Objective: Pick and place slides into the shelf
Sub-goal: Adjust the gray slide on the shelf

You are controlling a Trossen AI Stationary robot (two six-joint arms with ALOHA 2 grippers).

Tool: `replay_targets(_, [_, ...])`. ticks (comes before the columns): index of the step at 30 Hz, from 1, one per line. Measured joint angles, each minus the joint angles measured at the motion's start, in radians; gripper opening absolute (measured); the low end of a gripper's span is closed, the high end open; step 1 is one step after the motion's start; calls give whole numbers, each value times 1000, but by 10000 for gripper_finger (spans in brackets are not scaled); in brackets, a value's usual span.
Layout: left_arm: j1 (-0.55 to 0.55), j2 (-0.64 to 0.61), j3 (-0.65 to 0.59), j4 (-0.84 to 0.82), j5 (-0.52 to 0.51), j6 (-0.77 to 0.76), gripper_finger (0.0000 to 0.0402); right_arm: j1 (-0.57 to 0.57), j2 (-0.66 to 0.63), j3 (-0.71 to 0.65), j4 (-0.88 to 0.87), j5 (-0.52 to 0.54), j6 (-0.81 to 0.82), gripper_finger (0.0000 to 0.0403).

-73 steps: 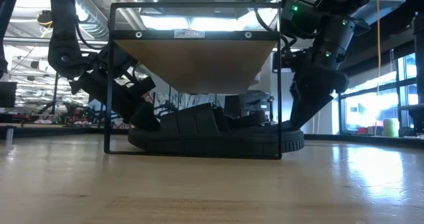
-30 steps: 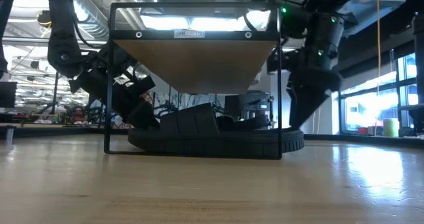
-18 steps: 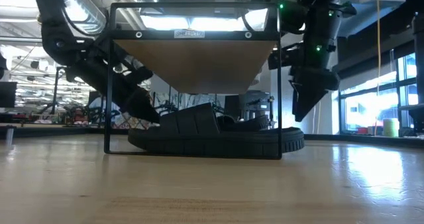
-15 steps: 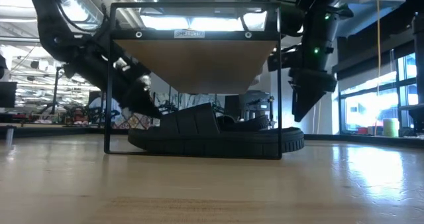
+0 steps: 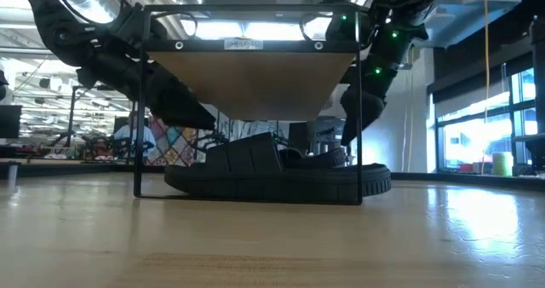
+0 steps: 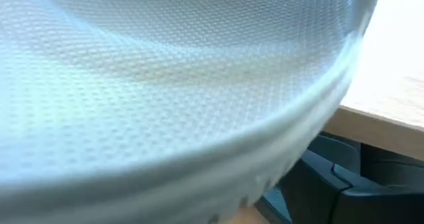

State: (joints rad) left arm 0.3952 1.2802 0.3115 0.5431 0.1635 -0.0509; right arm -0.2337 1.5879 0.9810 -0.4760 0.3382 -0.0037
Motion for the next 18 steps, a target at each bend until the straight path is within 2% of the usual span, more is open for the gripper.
replay_targets(3, [1, 0, 0, -4, 0, 0, 195, 0, 0, 0, -21, 0, 17, 225])
replay_targets(11, [2, 0, 0, -30, -31, 8, 195, 3, -9, 0, -237, 3, 53, 225])
replay_targets(18, [4, 0, 0, -49, -46, 5, 195, -9, -77, -25, -269, 9, 67, 225])
